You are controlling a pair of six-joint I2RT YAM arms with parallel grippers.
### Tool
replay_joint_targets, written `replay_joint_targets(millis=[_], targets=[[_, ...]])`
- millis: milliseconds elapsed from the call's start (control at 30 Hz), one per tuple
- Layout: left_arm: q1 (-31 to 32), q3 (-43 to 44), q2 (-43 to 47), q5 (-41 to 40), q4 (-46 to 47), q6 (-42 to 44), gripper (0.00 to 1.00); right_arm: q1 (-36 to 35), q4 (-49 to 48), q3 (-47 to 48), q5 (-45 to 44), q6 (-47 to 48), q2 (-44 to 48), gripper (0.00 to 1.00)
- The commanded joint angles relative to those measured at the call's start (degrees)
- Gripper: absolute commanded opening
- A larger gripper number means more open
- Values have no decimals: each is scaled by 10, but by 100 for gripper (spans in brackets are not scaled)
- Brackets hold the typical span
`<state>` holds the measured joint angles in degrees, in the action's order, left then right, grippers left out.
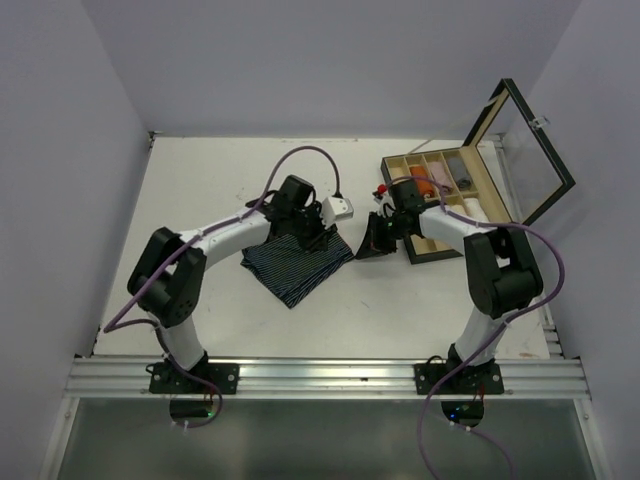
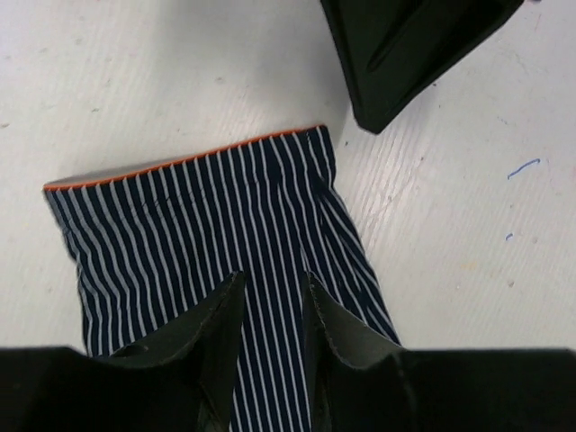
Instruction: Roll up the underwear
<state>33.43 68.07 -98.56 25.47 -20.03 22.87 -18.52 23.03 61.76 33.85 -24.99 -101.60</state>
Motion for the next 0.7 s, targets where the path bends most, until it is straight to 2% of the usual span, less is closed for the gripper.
replay_joint_targets(millis=[0,300,667], targets=[[29,57,-44,-18,39,-27,35,-1,-36,8,-50,-39,-1,0],[68,91,-107,-10,65,-60,33,0,-36,-8,-71,-45,-32,0],[95,122,-164,-45,64,-67,33,-1,-39,-1,-72,-57,-73,0]])
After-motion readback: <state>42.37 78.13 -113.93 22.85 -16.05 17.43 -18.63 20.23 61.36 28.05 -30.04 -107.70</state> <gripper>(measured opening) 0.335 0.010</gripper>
